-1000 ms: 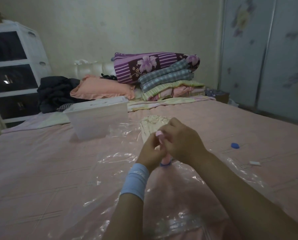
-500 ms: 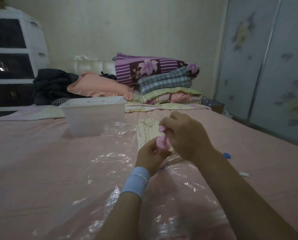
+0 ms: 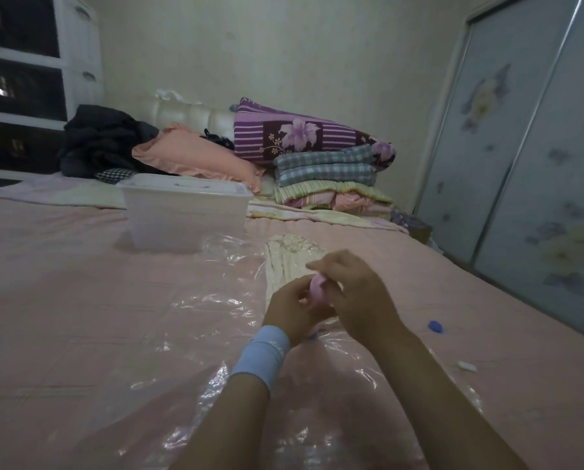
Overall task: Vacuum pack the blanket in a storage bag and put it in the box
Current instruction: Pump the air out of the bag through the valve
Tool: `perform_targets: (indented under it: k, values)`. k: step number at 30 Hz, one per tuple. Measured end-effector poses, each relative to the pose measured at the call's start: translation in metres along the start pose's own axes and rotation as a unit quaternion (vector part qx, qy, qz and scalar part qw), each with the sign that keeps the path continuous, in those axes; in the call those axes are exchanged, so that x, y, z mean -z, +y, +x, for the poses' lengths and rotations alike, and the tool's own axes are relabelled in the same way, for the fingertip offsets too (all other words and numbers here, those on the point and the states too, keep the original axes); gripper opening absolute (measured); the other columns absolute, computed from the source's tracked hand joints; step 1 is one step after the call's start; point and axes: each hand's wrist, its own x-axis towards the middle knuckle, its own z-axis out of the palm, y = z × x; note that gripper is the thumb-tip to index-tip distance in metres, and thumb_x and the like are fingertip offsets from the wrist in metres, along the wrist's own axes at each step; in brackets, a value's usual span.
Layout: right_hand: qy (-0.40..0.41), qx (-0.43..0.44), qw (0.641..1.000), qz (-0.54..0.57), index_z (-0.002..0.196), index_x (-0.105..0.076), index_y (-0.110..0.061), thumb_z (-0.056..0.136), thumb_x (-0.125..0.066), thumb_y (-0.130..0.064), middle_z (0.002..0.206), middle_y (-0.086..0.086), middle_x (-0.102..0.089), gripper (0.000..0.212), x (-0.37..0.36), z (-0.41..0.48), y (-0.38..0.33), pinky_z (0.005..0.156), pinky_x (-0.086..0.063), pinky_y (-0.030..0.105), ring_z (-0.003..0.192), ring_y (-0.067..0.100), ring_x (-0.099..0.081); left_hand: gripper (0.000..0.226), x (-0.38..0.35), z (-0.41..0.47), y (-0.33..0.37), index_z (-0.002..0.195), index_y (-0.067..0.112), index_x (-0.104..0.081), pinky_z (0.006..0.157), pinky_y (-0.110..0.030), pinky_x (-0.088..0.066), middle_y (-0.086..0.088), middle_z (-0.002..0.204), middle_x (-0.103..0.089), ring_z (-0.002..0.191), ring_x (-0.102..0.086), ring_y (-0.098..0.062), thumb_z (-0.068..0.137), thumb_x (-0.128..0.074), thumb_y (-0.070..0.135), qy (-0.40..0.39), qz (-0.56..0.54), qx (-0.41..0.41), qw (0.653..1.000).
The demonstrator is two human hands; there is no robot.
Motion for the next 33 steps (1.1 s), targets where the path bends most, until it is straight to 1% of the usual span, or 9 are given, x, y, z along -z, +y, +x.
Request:
perform_targets:
  k: [4,8,11,14,17,20,22,27,33]
  values:
    - [-0.039,-0.067,0.994,0.076,0.133,-0.064,-0.029,0.092,-0.065,-0.011,0.13,-0.002,-0.056,0.045,-0.009,-0.008,0.011,0.097,-0.051,0.038,0.116,0.012,-0.054,0.034,0.006,0.0,0.003,0.085,0.047,-0.066,0.083,-0.026,-0.056,0.015,0.089,-0.072,0.09,-0.067,-0.007,0.06,-0.079,0.028,-0.024,0.012,-0.013,1.0]
    - [-0.026,-0.181,0.972,0.15,0.143,-0.04,-0.042,0.072,-0.089,-0.03,0.123,-0.015,-0.053,0.087,-0.016,-0.018,0.011,0.082,-0.053,0.02,0.104,0.002,-0.058,0.052,0.013,0.001,-0.001,0.103,0.047,-0.06,0.081,-0.011,-0.05,0.027,0.094,-0.066,0.093,-0.061,0.006,0.075,-0.071,0.004,-0.052,0.054,-0.044,0.996]
    - [0.015,-0.244,0.945,0.219,0.118,-0.056,-0.034,0.066,-0.092,-0.027,0.105,-0.018,-0.067,0.063,-0.025,-0.023,0.017,0.076,-0.049,0.016,0.094,-0.003,-0.063,0.043,0.013,0.005,-0.003,0.099,0.04,-0.067,0.086,-0.021,-0.054,0.019,0.092,-0.07,0.092,-0.066,-0.002,0.076,-0.072,0.004,-0.039,0.06,-0.038,0.997]
    - [0.004,-0.247,0.942,0.227,0.106,-0.068,-0.032,0.068,-0.092,-0.026,0.1,-0.018,-0.072,0.045,-0.027,-0.022,0.025,0.077,-0.047,0.014,0.093,-0.005,-0.064,0.036,0.013,0.006,-0.003,0.098,0.033,-0.071,0.078,-0.013,-0.053,0.016,0.088,-0.071,0.088,-0.067,-0.005,0.071,-0.08,0.01,-0.032,0.075,-0.035,0.996]
    - [-0.035,-0.216,0.949,0.228,0.117,-0.071,-0.029,0.077,-0.086,-0.026,0.106,-0.017,-0.072,0.043,-0.022,-0.019,0.029,0.086,-0.051,0.022,0.099,-0.002,-0.066,0.041,0.011,0.007,-0.009,0.093,0.031,-0.07,0.074,-0.019,-0.055,0.016,0.087,-0.072,0.084,-0.067,-0.002,0.056,-0.087,0.03,0.029,0.083,-0.02,0.996]
    - [-0.051,-0.198,0.952,0.229,0.122,-0.068,-0.032,0.081,-0.083,-0.029,0.112,-0.019,-0.071,0.044,-0.019,-0.018,0.028,0.089,-0.053,0.024,0.105,-0.002,-0.065,0.035,0.004,0.007,-0.012,0.088,0.028,-0.062,0.074,-0.024,-0.055,0.013,0.088,-0.068,0.085,-0.064,-0.005,0.06,-0.083,0.027,0.06,0.075,-0.018,0.995]
    - [-0.052,-0.206,0.952,0.221,0.12,-0.065,-0.035,0.076,-0.086,-0.033,0.112,-0.019,-0.069,0.048,-0.022,-0.019,0.025,0.087,-0.051,0.021,0.104,-0.002,-0.063,0.032,0.005,0.007,-0.01,0.091,0.028,-0.06,0.071,-0.02,-0.054,0.012,0.092,-0.067,0.089,-0.063,-0.008,0.067,-0.078,0.017,0.046,0.07,-0.016,0.996]
    - [-0.007,-0.207,0.962,0.175,0.107,-0.066,-0.03,0.065,-0.092,-0.037,0.102,-0.013,-0.066,0.05,-0.027,-0.019,0.025,0.075,-0.05,0.021,0.092,0.005,-0.063,0.066,0.009,0.005,-0.011,0.116,0.04,-0.059,0.079,-0.019,-0.056,0.017,0.108,-0.068,0.102,-0.063,-0.004,0.063,-0.081,0.008,-0.055,0.031,-0.02,0.998]
    - [-0.025,-0.208,0.952,0.222,0.135,-0.059,-0.033,0.08,-0.084,-0.04,0.122,-0.023,-0.064,0.061,-0.024,-0.016,0.03,0.089,-0.049,0.017,0.109,-0.003,-0.06,0.041,0.012,0.009,-0.017,0.108,0.028,-0.068,0.084,-0.023,-0.053,0.013,0.099,-0.071,0.094,-0.065,-0.005,0.071,-0.079,0.014,0.009,0.071,-0.018,0.997]
